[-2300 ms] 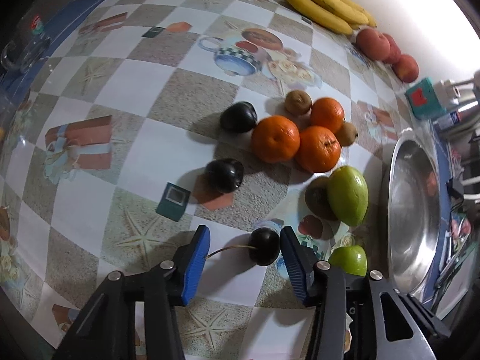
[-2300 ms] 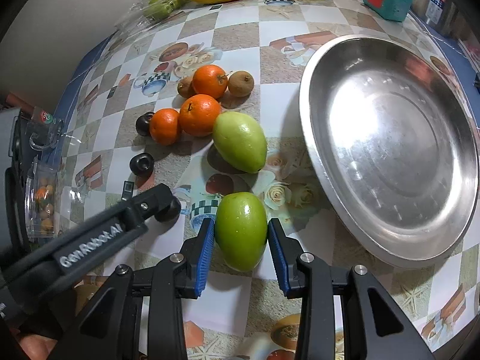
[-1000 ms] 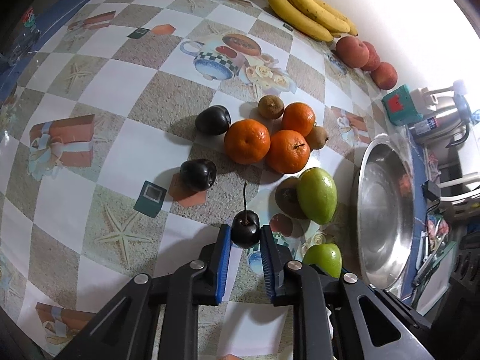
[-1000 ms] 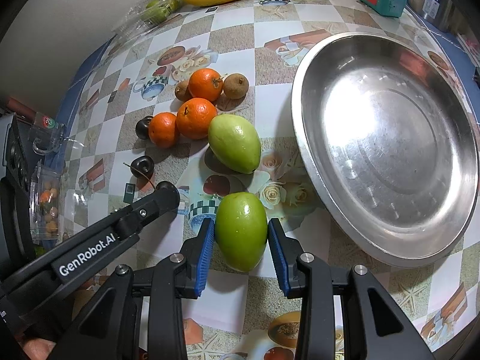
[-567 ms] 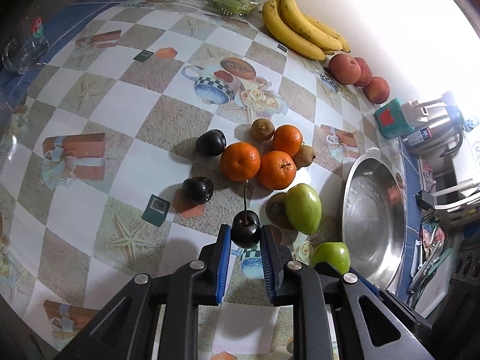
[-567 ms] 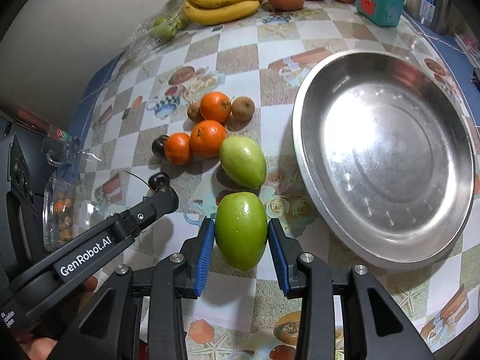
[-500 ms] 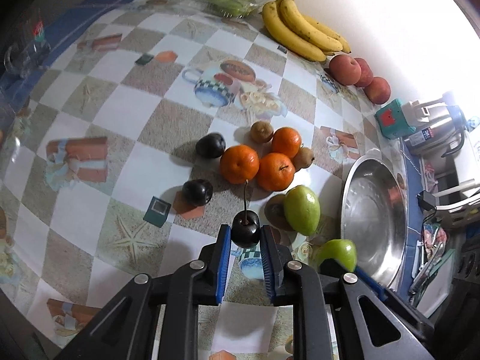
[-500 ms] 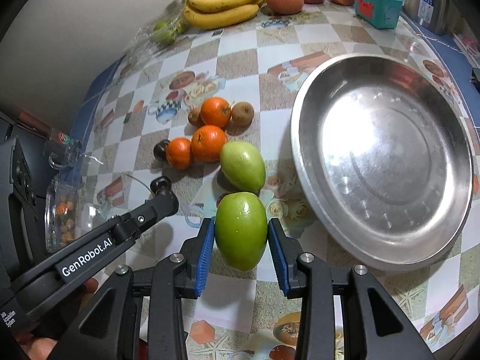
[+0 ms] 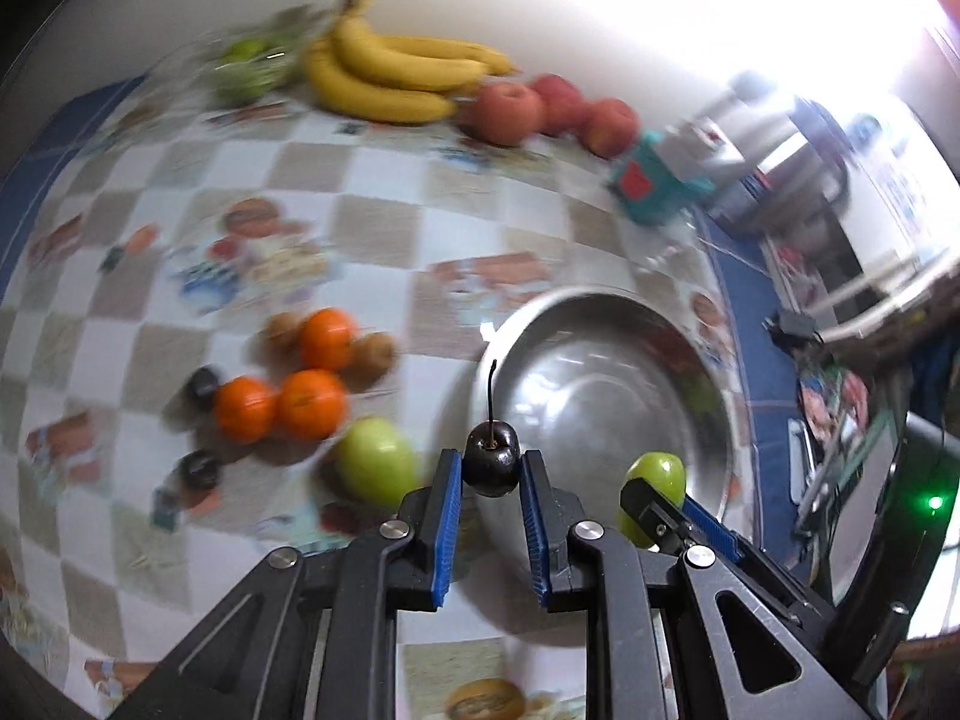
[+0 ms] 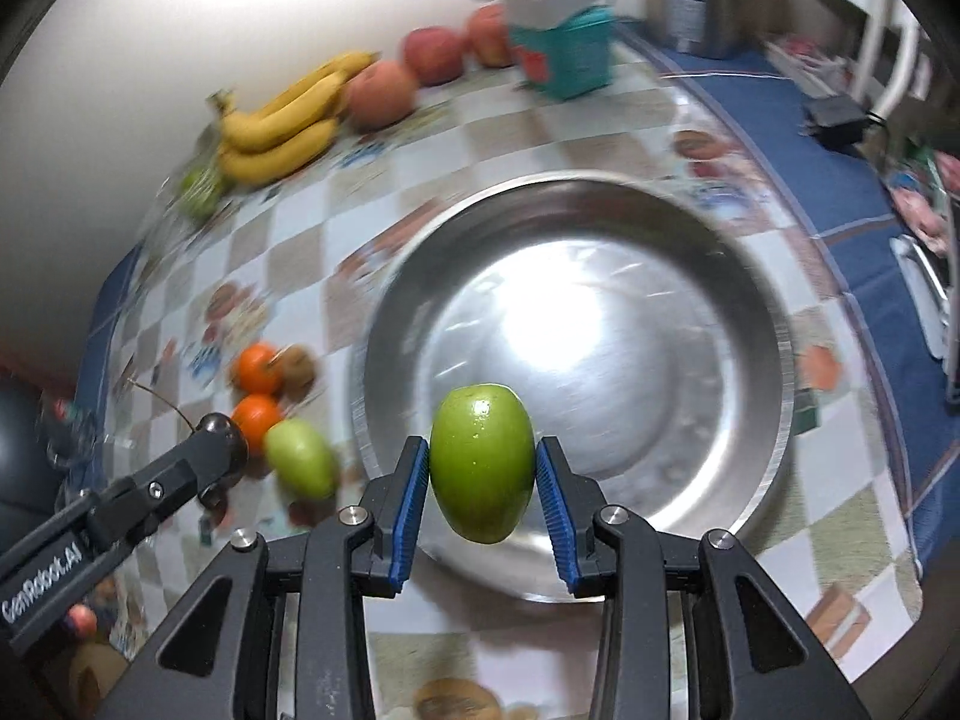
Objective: Organize fruits
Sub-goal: 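Carry the green fruit with the right tool while the left tool carries the cherry over the steel bowl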
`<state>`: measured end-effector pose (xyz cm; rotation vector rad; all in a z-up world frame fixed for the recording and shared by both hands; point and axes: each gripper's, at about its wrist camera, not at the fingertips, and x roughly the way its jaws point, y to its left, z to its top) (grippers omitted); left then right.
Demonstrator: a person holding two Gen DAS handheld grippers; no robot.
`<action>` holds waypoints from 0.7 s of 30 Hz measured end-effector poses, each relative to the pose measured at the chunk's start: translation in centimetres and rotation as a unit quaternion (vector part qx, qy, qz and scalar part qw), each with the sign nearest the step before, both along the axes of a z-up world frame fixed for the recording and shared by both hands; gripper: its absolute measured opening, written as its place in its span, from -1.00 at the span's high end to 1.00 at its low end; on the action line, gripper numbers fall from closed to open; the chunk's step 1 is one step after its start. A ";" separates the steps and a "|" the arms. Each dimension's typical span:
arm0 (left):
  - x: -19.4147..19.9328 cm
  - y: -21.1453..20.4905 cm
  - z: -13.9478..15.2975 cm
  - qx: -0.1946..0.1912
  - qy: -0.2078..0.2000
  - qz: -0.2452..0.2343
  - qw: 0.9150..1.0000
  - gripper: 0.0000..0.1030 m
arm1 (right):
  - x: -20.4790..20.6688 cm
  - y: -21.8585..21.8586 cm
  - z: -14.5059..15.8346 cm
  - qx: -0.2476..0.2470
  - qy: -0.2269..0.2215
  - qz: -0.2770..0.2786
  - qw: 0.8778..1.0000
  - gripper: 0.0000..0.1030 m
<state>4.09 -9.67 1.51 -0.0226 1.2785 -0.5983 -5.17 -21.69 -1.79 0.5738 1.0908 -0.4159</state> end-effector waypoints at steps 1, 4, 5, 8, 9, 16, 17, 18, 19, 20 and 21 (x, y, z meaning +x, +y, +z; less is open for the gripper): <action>-0.2 -0.7 0.0 0.001 -0.002 -0.009 1.000 0.59 | -0.3 -0.8 0.1 -0.002 -0.001 -0.013 1.000 0.26; -0.9 -2.7 0.1 0.001 -0.014 -0.037 0.999 0.59 | -1.4 -2.9 0.4 -0.012 -0.002 -0.046 0.999 0.26; -1.2 -3.3 0.0 -0.002 -0.018 -0.047 0.999 0.59 | -1.8 -3.6 0.5 -0.018 -0.001 -0.056 0.998 0.26; -1.7 -4.2 -0.6 0.003 -0.018 -0.063 0.998 0.59 | -2.6 -5.2 0.5 -0.030 0.003 -0.082 0.996 0.26; -2.0 -4.5 -1.0 0.009 -0.019 -0.069 0.997 0.59 | -2.9 -5.7 0.3 -0.033 0.006 -0.091 0.995 0.26; -2.9 -5.7 -3.6 0.040 -0.005 -0.090 0.995 0.59 | -3.6 -7.3 -1.3 -0.024 0.032 -0.112 0.993 0.26; -3.1 -5.9 -3.8 0.046 -0.007 -0.094 0.995 0.59 | -3.5 -7.3 -1.6 -0.022 0.036 -0.112 0.993 0.25; -3.4 -6.1 -3.9 0.050 -0.010 -0.097 0.994 0.59 | -3.5 -7.3 -1.8 -0.023 0.040 -0.111 0.993 0.25; -3.5 -6.2 -4.0 0.052 -0.013 -0.100 0.994 0.59 | -3.6 -7.1 -1.8 -0.024 0.043 -0.110 0.993 0.25; -3.7 -6.3 -4.1 0.054 -0.014 -0.102 0.993 0.58 | -3.5 -7.1 -1.9 -0.025 0.046 -0.109 0.993 0.25; -3.8 -6.5 -4.3 0.057 -0.013 -0.106 0.993 0.58 | -3.4 -7.1 -2.0 -0.024 0.048 -0.108 0.993 0.25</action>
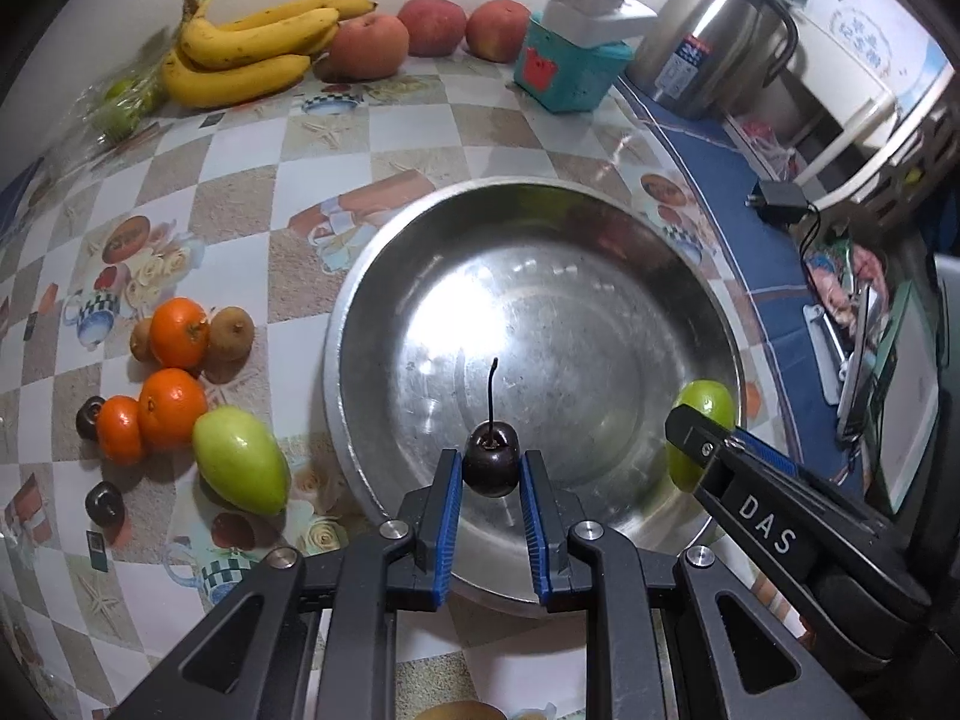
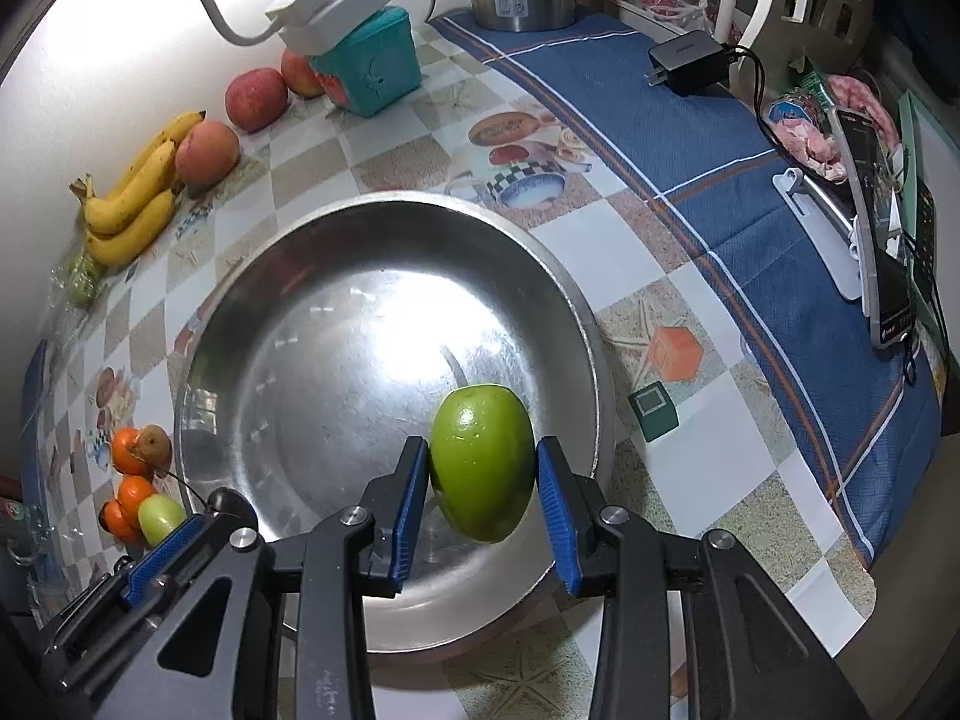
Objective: Organize fruits
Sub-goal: 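Carry the green fruit with the right tool while the left tool carries the cherry over the steel bowl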
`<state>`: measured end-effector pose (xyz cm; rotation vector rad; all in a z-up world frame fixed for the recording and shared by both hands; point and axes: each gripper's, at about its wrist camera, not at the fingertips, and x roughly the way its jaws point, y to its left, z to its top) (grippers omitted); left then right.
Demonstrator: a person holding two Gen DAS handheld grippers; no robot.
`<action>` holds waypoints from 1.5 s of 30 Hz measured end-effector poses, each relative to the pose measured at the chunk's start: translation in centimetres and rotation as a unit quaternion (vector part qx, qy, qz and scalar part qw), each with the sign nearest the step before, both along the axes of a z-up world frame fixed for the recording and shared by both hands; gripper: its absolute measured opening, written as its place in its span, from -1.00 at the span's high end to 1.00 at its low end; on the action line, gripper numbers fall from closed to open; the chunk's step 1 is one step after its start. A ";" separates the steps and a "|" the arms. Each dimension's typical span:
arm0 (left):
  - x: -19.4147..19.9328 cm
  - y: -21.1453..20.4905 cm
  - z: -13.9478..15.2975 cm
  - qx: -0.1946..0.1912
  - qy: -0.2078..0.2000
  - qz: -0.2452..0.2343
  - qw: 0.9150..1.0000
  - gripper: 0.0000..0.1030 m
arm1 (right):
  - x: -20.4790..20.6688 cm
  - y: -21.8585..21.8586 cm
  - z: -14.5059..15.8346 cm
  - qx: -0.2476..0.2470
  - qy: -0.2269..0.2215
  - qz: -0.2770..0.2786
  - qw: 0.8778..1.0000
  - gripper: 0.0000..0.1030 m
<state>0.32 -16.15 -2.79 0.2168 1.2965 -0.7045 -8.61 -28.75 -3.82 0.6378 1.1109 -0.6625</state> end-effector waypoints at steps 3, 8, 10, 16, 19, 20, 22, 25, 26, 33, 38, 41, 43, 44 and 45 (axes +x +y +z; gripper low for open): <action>-0.1 -0.2 -0.4 0.005 0.004 -0.003 1.000 0.58 | 0.1 0.0 -0.3 -0.003 0.009 -0.001 1.000 0.25; 0.0 -0.5 -1.0 0.017 0.002 -0.008 1.000 0.58 | 0.2 -0.1 -0.7 -0.002 0.018 -0.005 1.000 0.25; 0.0 -0.6 -1.4 0.022 0.004 -0.010 1.000 0.58 | 0.2 -0.2 -0.8 -0.002 0.022 -0.008 1.000 0.25; 0.1 -0.8 -2.2 0.031 0.013 -0.013 0.999 0.57 | 0.4 -0.1 -1.2 -0.002 0.030 -0.005 1.000 0.25; 0.2 -0.8 -2.5 0.035 0.016 -0.012 0.999 0.57 | 0.5 0.0 -1.5 0.000 0.034 -0.005 0.999 0.25; 0.2 -0.8 -2.6 0.035 0.017 -0.012 0.999 0.57 | 0.5 0.0 -1.5 0.001 0.035 -0.005 0.999 0.25; 0.3 -0.9 -2.9 0.036 0.018 -0.013 0.999 0.57 | 0.5 0.0 -1.6 0.001 0.039 -0.005 0.999 0.25; 0.2 -1.1 -3.1 0.039 0.018 -0.013 0.999 0.57 | 0.5 0.1 -1.8 0.001 0.044 -0.006 0.999 0.25; 0.2 -1.2 -3.2 0.040 0.018 -0.013 0.999 0.57 | 0.5 0.1 -1.8 0.001 0.044 -0.006 0.999 0.25; 0.2 -1.3 -3.9 0.043 0.016 -0.014 0.999 0.56 | 0.6 0.0 -1.9 0.004 0.046 -0.005 0.999 0.25; 0.1 -1.4 -3.9 0.044 0.015 -0.014 0.999 0.55 | 0.7 0.1 -2.0 0.003 0.047 -0.005 0.999 0.25; 0.0 -1.4 -3.8 0.043 0.016 -0.013 0.999 0.55 | 0.6 0.1 -2.0 0.004 0.047 -0.005 0.999 0.25; 0.1 -1.4 -3.8 0.043 0.017 -0.012 0.999 0.53 | 0.6 0.1 -2.0 0.004 0.048 -0.004 0.999 0.25; 0.1 -1.4 -3.9 0.044 0.018 -0.012 0.999 0.49 | 0.6 0.1 -2.0 0.004 0.048 -0.004 0.999 0.25; 0.2 -1.4 -3.9 0.045 0.019 -0.011 0.999 0.47 | 0.7 0.1 -2.1 0.003 0.048 -0.004 0.999 0.25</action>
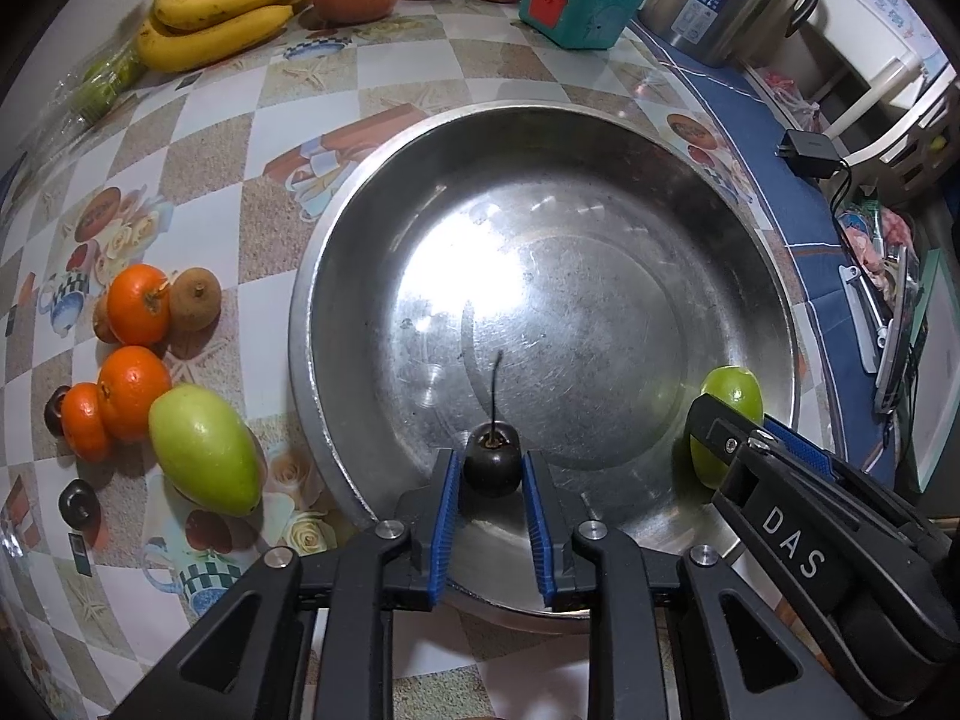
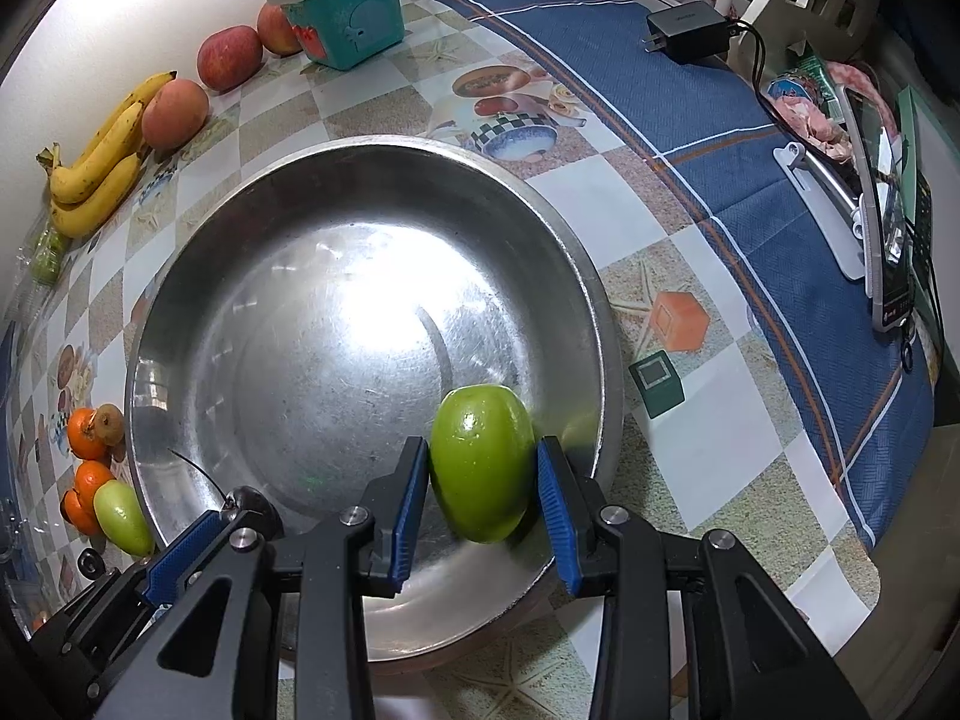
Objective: Organize fruits
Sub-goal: 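Carry the green fruit with the right tool while the left tool carries the cherry over the steel bowl, then open the left tool dropping the cherry while the right tool releases the green fruit into the bowl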
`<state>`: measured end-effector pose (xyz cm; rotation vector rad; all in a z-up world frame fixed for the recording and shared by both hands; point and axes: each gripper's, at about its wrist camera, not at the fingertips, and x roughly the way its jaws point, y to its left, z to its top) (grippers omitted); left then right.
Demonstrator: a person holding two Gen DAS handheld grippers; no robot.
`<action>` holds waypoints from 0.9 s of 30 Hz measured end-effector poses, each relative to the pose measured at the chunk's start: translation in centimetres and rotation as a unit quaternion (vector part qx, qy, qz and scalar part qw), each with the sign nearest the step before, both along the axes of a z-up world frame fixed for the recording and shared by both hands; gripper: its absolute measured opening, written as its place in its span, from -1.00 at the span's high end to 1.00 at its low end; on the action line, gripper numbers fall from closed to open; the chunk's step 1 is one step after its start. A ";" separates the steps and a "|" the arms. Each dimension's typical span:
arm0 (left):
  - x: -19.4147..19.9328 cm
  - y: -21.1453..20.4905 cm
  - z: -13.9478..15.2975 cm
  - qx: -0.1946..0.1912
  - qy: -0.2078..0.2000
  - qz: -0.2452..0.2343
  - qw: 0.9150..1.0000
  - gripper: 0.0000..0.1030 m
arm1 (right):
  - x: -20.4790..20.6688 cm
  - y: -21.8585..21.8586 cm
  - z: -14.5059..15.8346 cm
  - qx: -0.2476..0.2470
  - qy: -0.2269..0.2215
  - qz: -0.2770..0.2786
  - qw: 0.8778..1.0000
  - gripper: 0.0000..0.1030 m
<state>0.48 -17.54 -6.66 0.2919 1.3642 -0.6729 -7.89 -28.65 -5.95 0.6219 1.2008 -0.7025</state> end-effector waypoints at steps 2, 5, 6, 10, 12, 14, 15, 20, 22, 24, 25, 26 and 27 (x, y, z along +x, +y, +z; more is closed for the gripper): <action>0.0 0.0 -0.1 0.001 0.001 0.001 1.000 0.42 | 0.1 0.0 -0.1 -0.001 0.001 0.001 1.000 0.25; 0.1 0.0 -0.3 0.001 0.001 0.001 1.000 0.41 | 0.1 0.0 0.1 -0.008 0.002 -0.001 1.000 0.25; 0.1 0.0 -0.3 0.002 0.001 0.001 1.000 0.40 | 0.1 0.0 0.2 -0.012 0.002 -0.002 1.000 0.25; 0.2 0.1 -0.1 -0.002 0.000 0.002 1.000 0.30 | -0.1 -0.1 0.5 -0.013 -0.004 -0.006 1.000 0.25; 0.2 0.1 0.2 -0.005 -0.002 0.002 1.000 0.24 | -0.1 -0.1 0.8 -0.016 -0.008 -0.006 1.000 0.25; 0.2 0.1 0.4 -0.007 -0.005 0.003 1.000 0.21 | 0.0 -0.1 1.1 -0.020 -0.014 -0.005 1.000 0.25; 0.3 0.2 0.5 -0.008 -0.006 0.003 1.000 0.20 | -0.1 -0.1 1.3 -0.023 -0.018 -0.006 1.000 0.25; 0.3 0.3 1.1 -0.014 -0.009 0.005 1.000 0.12 | -0.1 -0.1 1.9 -0.031 -0.030 -0.012 0.999 0.25; 0.4 0.4 1.4 -0.016 -0.013 0.005 1.000 0.06 | -0.2 -0.2 1.9 -0.033 -0.033 -0.014 0.999 0.25; 0.4 0.5 1.8 -0.017 -0.017 0.006 1.000 0.00 | -0.4 -0.1 2.0 -0.035 -0.036 -0.016 0.999 0.25; 0.5 0.5 1.9 -0.017 -0.019 0.007 1.000 -0.03 | -0.4 -0.2 2.1 -0.035 -0.037 -0.015 0.999 0.25; 0.5 0.6 2.1 -0.019 -0.021 0.008 1.000 -0.06 | -0.5 -0.2 2.2 -0.036 -0.039 -0.016 0.998 0.25; 0.5 0.7 2.3 -0.020 -0.023 0.009 0.999 -0.07 | -0.5 -0.2 2.3 -0.037 -0.041 -0.017 0.998 0.25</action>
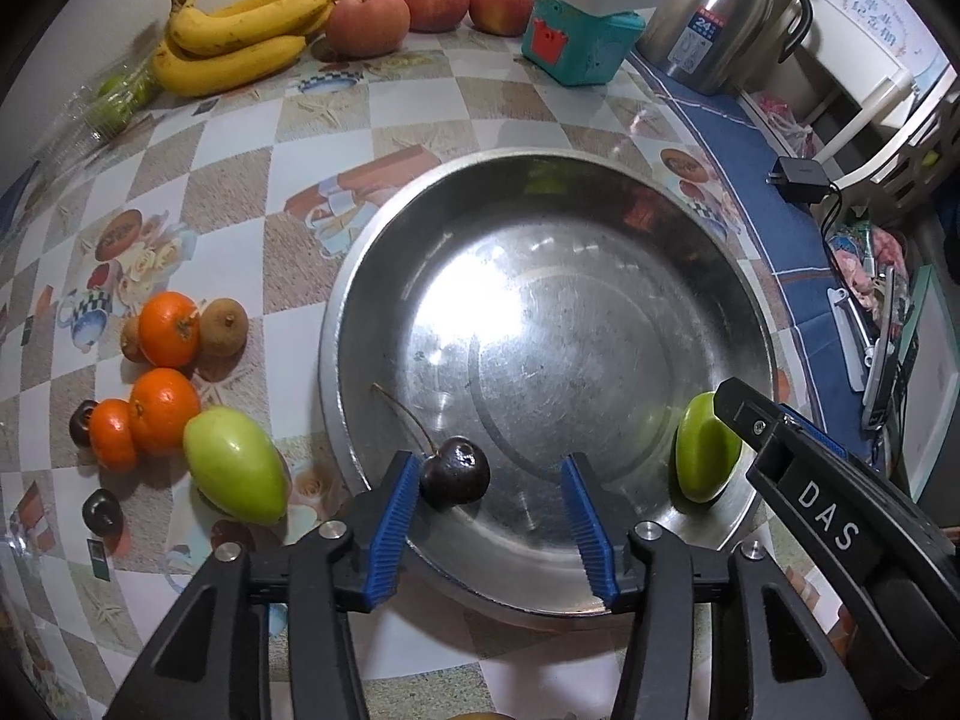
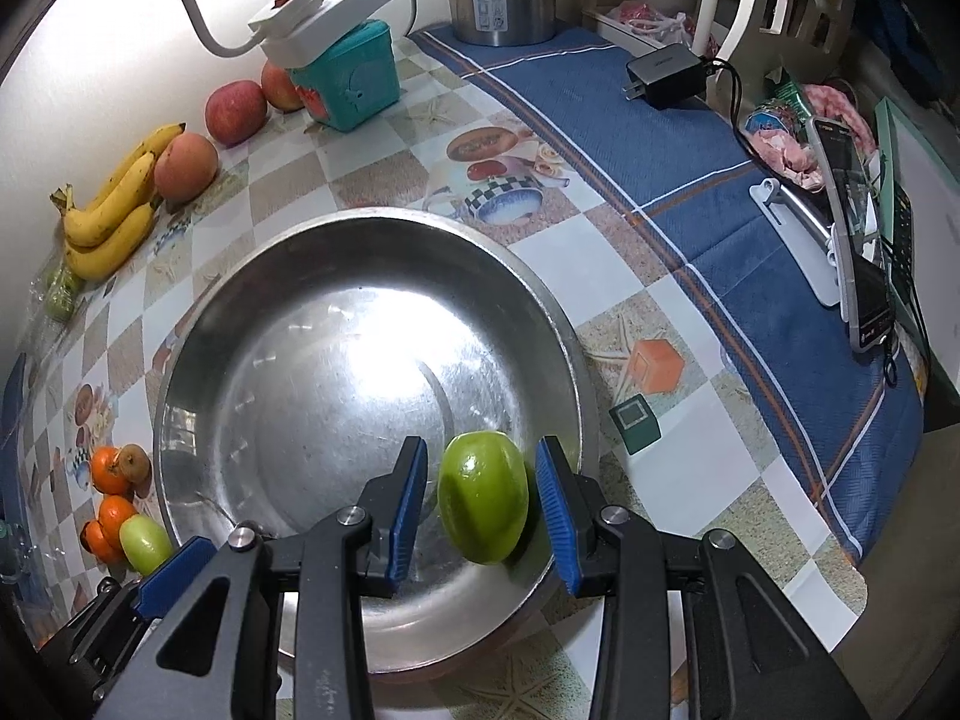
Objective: Organize fruits
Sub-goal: 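Open the left tool dropping the cherry while the right tool releases the green fruit into the bowl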
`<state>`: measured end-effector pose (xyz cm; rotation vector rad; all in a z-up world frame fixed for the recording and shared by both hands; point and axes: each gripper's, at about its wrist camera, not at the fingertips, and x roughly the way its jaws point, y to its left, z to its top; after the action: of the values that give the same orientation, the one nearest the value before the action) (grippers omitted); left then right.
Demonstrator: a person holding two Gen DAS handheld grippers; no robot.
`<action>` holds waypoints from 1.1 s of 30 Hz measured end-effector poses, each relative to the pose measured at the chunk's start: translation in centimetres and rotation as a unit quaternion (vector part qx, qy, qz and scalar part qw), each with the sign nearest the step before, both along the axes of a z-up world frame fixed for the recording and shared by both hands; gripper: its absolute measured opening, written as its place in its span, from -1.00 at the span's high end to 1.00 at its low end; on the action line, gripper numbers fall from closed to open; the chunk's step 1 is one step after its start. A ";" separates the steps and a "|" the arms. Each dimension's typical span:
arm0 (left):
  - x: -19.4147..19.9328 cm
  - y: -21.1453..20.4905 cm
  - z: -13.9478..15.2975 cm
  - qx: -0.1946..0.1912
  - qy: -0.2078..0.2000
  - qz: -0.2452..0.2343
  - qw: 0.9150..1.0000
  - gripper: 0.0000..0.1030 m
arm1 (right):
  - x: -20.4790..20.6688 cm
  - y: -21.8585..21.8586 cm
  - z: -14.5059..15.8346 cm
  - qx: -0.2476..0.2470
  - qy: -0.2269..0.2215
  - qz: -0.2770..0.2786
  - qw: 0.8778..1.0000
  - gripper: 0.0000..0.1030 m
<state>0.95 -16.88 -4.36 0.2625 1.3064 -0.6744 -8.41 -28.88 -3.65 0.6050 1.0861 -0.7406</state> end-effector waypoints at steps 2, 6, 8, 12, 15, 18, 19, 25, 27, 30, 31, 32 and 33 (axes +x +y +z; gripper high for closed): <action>0.0 0.1 0.2 -0.002 -0.003 0.002 1.000 -0.19 | 0.0 0.0 0.0 -0.002 -0.003 -0.001 1.000 0.25; 0.3 0.5 0.6 0.002 -0.010 0.014 1.000 -0.31 | 0.0 -0.1 0.1 -0.003 -0.005 -0.002 1.000 0.25; 0.5 0.7 0.7 0.007 -0.016 0.022 1.000 -0.44 | 0.0 0.0 0.0 -0.002 -0.003 0.000 1.000 0.25; 1.0 1.7 0.9 0.017 -0.027 0.038 0.999 -0.50 | 0.1 0.0 -0.2 0.000 -0.004 0.004 1.000 0.20; 1.5 2.3 0.8 0.026 -0.030 0.053 0.998 -0.61 | 0.3 0.2 -0.2 0.000 -0.004 0.009 1.000 0.07; 1.9 3.0 0.6 0.037 -0.030 0.067 0.997 -0.63 | 0.4 0.5 -0.2 -0.006 -0.005 0.014 1.000 -0.08; 2.1 3.2 0.5 0.040 -0.028 0.073 0.996 -0.64 | 0.5 0.5 -0.2 -0.007 -0.005 0.016 1.000 -0.13; 3.0 4.1 0.3 0.045 -0.022 0.097 0.994 -0.76 | 0.7 0.7 -0.3 -0.008 -0.008 0.026 1.000 -0.34; 3.1 4.3 0.3 0.048 -0.025 0.102 0.993 -0.82 | 0.8 0.8 -0.3 -0.010 -0.008 0.028 1.000 -0.42; 3.3 4.6 0.2 0.053 -0.029 0.111 0.992 -0.89 | 0.8 0.8 -0.2 -0.013 -0.009 0.030 0.999 -0.48; 3.4 4.7 0.2 0.055 -0.029 0.114 0.992 -0.89 | 0.8 0.8 -0.2 -0.014 -0.010 0.031 0.999 -0.51; 3.5 4.8 0.1 0.055 -0.029 0.115 0.991 -0.90 | 0.8 0.9 -0.2 -0.015 -0.010 0.031 0.999 -0.53; 3.6 4.9 0.1 0.056 -0.028 0.118 0.991 -0.90 | 0.8 0.9 -0.2 -0.016 -0.009 0.032 0.999 -0.56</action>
<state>4.56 -11.97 -4.29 0.2121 1.2989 -0.3919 -7.59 -27.99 -3.88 0.5458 1.0698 -0.6948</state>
